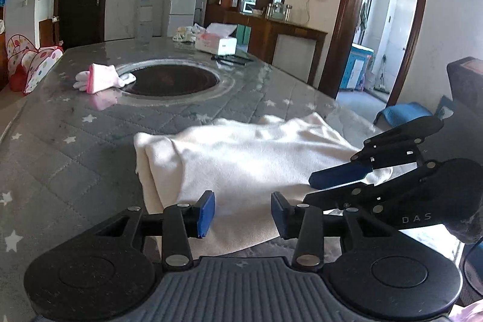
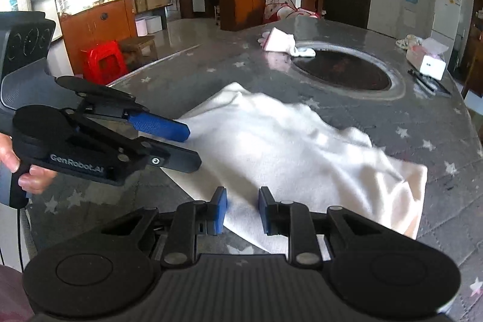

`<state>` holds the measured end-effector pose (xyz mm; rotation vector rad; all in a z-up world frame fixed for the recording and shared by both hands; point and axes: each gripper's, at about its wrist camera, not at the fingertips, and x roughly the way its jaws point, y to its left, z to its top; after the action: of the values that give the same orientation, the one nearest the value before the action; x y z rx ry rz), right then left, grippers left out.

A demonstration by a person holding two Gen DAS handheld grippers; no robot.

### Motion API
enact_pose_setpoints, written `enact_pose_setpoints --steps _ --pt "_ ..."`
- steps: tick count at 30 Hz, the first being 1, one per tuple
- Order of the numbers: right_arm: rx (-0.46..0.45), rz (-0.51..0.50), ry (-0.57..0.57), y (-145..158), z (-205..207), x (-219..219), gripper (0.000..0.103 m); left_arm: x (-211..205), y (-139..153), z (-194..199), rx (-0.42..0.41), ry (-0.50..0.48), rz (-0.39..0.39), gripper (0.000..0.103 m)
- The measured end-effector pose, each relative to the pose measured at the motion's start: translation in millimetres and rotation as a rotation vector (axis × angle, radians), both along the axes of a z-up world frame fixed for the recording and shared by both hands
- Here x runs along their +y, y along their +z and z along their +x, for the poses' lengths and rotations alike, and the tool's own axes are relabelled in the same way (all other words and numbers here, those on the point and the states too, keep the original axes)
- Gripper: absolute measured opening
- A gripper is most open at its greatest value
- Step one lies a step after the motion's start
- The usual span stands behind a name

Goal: Fold clothes

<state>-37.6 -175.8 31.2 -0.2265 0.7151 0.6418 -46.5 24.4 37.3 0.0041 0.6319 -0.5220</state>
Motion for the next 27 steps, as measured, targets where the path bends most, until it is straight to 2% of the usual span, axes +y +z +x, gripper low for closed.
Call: enact_pose_setpoints --steps 7,12,15,20,25,27 --pt "-0.035 -0.038 0.107 13.1 -7.8 29.6 0.027 30.1 6.0 9.2 0.047 0.132 -0.033 0.049" --pt "-0.065 -0.101 0.217 11.9 -11.3 66.4 0.030 56.6 8.3 16.4 0.080 0.247 -0.035 0.058" --pt "-0.093 -0.138 0.254 9.0 -12.2 85.8 0.031 72.8 9.3 20.6 0.111 0.295 -0.077 0.058" --pt "-0.130 -0.191 0.293 3.5 -11.9 113.4 0.035 83.5 12.5 23.4 0.127 0.325 -0.121 0.061" --pt "-0.131 -0.228 0.276 -6.3 -7.5 126.3 0.036 83.3 11.2 27.7 0.155 0.316 -0.169 0.065" --pt "-0.134 -0.227 0.265 -9.4 -6.5 127.3 0.032 82.2 10.5 29.5 0.168 0.313 -0.187 0.067"
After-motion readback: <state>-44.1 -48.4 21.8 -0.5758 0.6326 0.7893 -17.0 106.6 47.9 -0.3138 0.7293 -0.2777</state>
